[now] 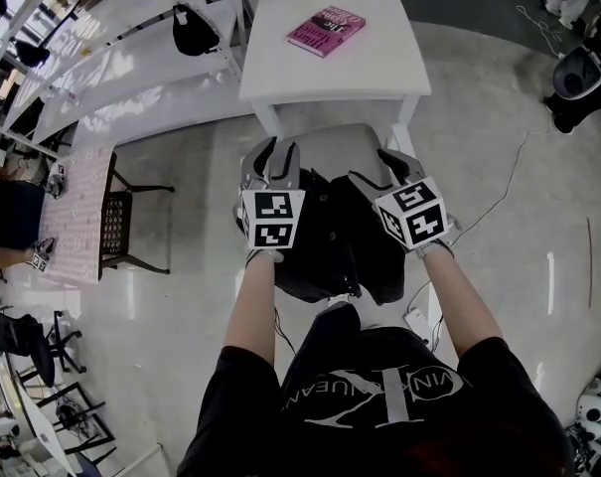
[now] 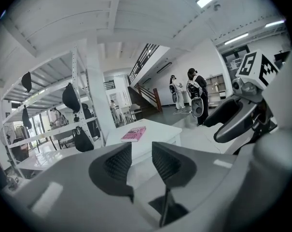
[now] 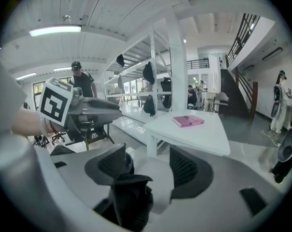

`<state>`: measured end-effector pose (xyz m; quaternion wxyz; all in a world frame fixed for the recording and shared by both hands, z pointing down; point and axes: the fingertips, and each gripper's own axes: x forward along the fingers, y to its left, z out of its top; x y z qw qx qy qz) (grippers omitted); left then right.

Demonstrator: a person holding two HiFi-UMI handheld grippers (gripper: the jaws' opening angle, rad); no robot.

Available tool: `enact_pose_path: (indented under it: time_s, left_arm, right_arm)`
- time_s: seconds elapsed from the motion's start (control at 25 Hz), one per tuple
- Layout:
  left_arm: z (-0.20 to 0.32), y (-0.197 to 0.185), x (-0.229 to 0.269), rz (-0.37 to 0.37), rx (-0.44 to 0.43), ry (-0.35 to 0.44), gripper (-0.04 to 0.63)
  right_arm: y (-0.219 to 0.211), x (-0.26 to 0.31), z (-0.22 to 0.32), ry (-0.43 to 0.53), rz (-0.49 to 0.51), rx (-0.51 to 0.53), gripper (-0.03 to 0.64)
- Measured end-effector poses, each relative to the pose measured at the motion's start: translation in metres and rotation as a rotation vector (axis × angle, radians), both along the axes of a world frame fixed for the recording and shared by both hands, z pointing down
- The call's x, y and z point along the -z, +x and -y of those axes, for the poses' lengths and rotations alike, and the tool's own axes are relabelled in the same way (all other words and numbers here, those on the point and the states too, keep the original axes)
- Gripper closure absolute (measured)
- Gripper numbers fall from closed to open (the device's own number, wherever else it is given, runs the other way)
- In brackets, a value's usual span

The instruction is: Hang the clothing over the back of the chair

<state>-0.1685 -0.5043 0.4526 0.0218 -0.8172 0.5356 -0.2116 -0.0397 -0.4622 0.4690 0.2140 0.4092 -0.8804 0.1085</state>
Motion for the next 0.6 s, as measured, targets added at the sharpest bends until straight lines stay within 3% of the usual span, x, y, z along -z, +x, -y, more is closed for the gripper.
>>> enact_pose_path:
  time_s: [0.24, 0.36, 0.6]
  left_arm:
    - [-0.02, 0.006, 0.012, -0.011, -0.005, 0.025, 0.51]
    - [-0.032, 0.003, 0.012, -0.034, 0.009, 0.024, 0.575]
    - [-0.062, 0.009, 0.015, -0.049, 0.012, 0.021, 0.584]
  right_arm:
    - [0.012, 0.002, -0.017, 0.024, 0.0, 0.025, 0.367]
    - [0.013, 0.002, -0.027, 0.036, -0.003, 0.04, 0.434]
    - [0.017, 0.013, -0.05, 0.067, 0.006, 0.062, 0.557]
